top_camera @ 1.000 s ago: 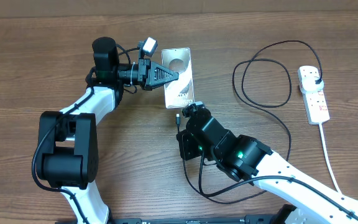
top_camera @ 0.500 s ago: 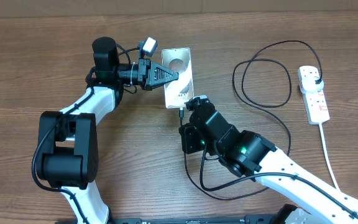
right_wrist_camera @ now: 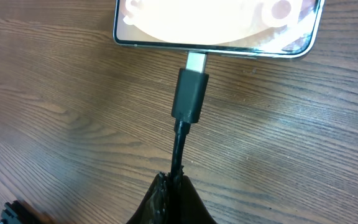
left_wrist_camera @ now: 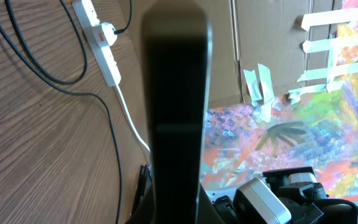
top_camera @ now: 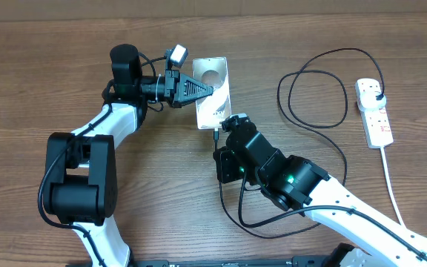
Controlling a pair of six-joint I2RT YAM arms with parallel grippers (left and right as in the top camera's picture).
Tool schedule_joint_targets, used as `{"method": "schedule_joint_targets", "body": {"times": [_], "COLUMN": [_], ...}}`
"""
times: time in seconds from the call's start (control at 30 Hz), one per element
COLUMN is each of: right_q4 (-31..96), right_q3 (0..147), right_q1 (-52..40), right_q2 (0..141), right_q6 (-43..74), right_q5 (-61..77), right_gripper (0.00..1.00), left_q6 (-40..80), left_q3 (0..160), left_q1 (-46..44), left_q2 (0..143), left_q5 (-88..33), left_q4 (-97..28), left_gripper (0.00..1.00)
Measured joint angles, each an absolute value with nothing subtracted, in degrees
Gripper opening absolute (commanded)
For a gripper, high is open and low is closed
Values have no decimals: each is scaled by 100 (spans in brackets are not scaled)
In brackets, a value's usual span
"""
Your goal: Plug charger to phone and switch on socket
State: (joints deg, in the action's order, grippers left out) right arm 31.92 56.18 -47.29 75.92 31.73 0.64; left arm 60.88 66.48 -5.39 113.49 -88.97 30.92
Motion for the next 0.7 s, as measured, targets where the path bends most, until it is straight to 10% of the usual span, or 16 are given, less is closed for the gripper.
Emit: {"method": "schedule_joint_targets", "body": {"times": [0.7], "right_q4": [3087], "right_q3": [5618], "right_q1": [-4729], "right_q2": [7592], "right_q6": [3170], "right_q5": [174], "right_gripper": [4], "left_q6": [6090], "left_q3": [6648], "left_q1": [-539], "left_q2": [11349], "left_q5": [-8875], "left_q4": [2829], "left_gripper": [4]}}
